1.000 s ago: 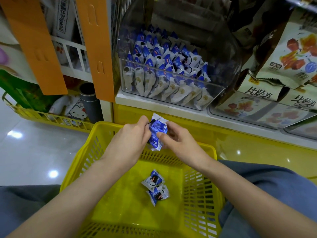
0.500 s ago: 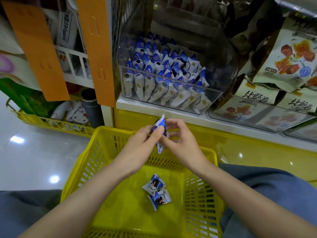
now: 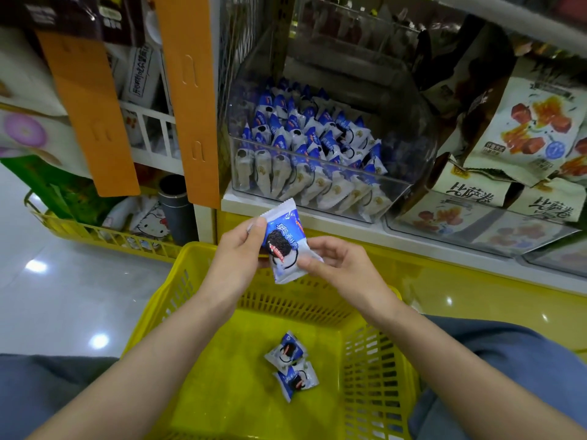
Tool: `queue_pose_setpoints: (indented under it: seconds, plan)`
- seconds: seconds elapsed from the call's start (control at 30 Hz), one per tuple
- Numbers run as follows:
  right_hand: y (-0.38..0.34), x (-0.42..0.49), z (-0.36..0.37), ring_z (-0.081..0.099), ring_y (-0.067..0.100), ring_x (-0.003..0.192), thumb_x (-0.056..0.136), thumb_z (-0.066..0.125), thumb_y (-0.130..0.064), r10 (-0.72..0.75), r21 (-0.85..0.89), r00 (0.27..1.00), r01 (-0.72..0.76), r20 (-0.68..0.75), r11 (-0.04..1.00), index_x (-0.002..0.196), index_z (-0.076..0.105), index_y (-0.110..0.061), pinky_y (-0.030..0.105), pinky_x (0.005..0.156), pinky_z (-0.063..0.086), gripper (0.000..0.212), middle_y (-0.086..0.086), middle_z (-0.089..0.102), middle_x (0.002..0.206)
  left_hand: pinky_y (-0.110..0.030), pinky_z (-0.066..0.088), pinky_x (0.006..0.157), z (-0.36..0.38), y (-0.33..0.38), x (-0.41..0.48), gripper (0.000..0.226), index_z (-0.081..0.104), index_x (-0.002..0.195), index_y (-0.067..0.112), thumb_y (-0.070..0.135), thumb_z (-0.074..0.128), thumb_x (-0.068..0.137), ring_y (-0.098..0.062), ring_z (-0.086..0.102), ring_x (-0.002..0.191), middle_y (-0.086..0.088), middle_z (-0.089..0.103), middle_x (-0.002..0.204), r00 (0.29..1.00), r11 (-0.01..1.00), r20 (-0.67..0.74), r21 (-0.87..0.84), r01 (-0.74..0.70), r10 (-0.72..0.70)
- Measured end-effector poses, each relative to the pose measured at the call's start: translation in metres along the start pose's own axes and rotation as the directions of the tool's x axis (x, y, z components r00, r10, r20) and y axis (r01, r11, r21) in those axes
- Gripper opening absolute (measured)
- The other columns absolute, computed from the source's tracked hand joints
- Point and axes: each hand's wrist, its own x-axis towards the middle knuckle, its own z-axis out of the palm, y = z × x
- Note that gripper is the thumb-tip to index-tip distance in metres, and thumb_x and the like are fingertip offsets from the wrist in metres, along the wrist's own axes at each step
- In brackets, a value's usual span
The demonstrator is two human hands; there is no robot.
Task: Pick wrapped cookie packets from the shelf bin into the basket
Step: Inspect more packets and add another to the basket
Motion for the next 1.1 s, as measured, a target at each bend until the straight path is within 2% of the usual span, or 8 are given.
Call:
queue_pose_setpoints:
  seconds: [0.2, 0.3, 0.4, 0.57, 0.7, 0.9, 1.0, 1.1]
  plan:
    - [-0.02, -0.01, -0.003, 0.063, 0.003, 0.086, 0.085, 0.059, -0.011, -0.072, 0.023, 0.997, 0.072, 0.03, 0.997, 0.103, 0.06, -0.015, 0.014, 0.078, 0.049, 0.018, -0.003, 0.067, 0.101, -0.046, 0.046, 0.069, 0.002, 0.023, 0.003, 0.034, 0.058, 0.083, -0.002, 0.023, 0.04, 0.097, -0.016, 0.051, 0.07, -0.01, 0.059, 0.074, 0.971, 0.94, 0.106, 0.245, -0.236, 0.216]
    - [-0.043, -0.011, -0.015, 0.064, -0.001, 0.085, 0.079, 0.059, -0.025, -0.139, 0.057, 0.989, 0.142, -0.056, 0.988, 0.1, 0.064, -0.015, 0.01, 0.074, 0.047, 0.024, -0.006, 0.071, 0.093, -0.029, 0.041, 0.065, 0.008, 0.047, 0.01, 0.024, 0.057, 0.083, 0.017, 0.027, 0.04, 0.097, -0.005, 0.049, 0.068, 0.008, 0.057, 0.073, 0.91, 0.857, 0.172, 0.309, -0.413, 0.376]
    - [-0.075, 0.001, -0.042, 0.064, 0.0, 0.084, 0.081, 0.059, -0.03, -0.258, -0.053, 0.936, 0.253, -0.24, 0.966, 0.101, 0.064, -0.016, 0.009, 0.07, 0.047, 0.025, -0.004, 0.071, 0.093, -0.008, 0.035, 0.073, 0.006, 0.073, 0.026, 0.02, 0.052, 0.109, 0.028, 0.034, 0.039, 0.096, 0.004, 0.048, 0.088, 0.017, 0.053, 0.096, 0.813, 0.665, 0.192, 0.489, -0.564, 0.549]
    - [-0.119, 0.072, -0.08, 0.059, 0.001, 0.077, 0.088, 0.061, -0.025, -0.417, -0.441, 0.78, 0.203, -0.466, 0.874, 0.112, 0.058, -0.01, 0.007, 0.065, 0.044, 0.029, -0.005, 0.063, 0.091, -0.029, 0.03, 0.092, -0.001, 0.086, 0.062, 0.039, 0.047, 0.126, 0.018, 0.04, 0.031, 0.097, -0.018, 0.045, 0.112, 0.001, 0.053, 0.121, 0.747, 0.259, 0.364, 0.778, -0.572, 0.557]
    - [-0.125, 0.147, -0.098, 0.058, 0.025, 0.101, 0.094, 0.052, -0.024, -0.439, -0.694, 0.758, -0.024, -0.482, 0.72, 0.116, 0.057, -0.002, 0.019, 0.073, 0.035, 0.032, 0.015, 0.062, 0.11, -0.032, 0.035, 0.084, -0.007, 0.077, 0.073, 0.036, 0.059, 0.11, 0.017, 0.038, 0.032, 0.098, -0.02, 0.057, 0.1, -0.001, 0.065, 0.106, 0.69, 0.036, 0.473, 0.811, -0.585, 0.548]
    - [-0.11, 0.218, -0.115, 0.054, 0.034, 0.112, 0.094, 0.051, -0.022, -0.326, -0.777, 0.785, -0.29, -0.527, 0.559, 0.119, 0.053, 0.0, 0.04, 0.089, 0.043, 0.034, 0.021, 0.056, 0.122, -0.029, 0.045, 0.065, -0.013, 0.074, 0.078, 0.024, 0.067, 0.08, 0.012, 0.027, 0.05, 0.09, -0.022, 0.063, 0.067, -0.003, 0.067, 0.071, 0.588, -0.002, 0.482, 0.775, -0.632, 0.65]
    - [-0.104, 0.235, -0.112, 0.057, 0.032, 0.107, 0.091, 0.055, -0.022, -0.326, -0.82, 0.784, -0.372, -0.529, 0.435, 0.11, 0.061, -0.003, 0.037, 0.086, 0.044, 0.027, 0.018, 0.06, 0.116, -0.027, 0.045, 0.063, -0.014, 0.072, 0.081, 0.02, 0.068, 0.077, 0.015, 0.026, 0.057, 0.089, -0.02, 0.062, 0.064, 0.0, 0.066, 0.068, 0.573, 0.001, 0.496, 0.755, -0.655, 0.652]
    - [-0.095, 0.246, -0.113, 0.055, 0.03, 0.106, 0.092, 0.053, -0.016, -0.239, -0.761, 0.803, -0.355, -0.545, 0.543, 0.11, 0.06, -0.005, 0.032, 0.081, 0.04, 0.022, 0.017, 0.059, 0.116, -0.025, 0.044, 0.061, -0.016, 0.072, 0.083, 0.023, 0.067, 0.074, 0.017, 0.028, 0.053, 0.088, -0.017, 0.061, 0.061, 0.002, 0.065, 0.065, 0.563, -0.009, 0.513, 0.744, -0.668, 0.648]
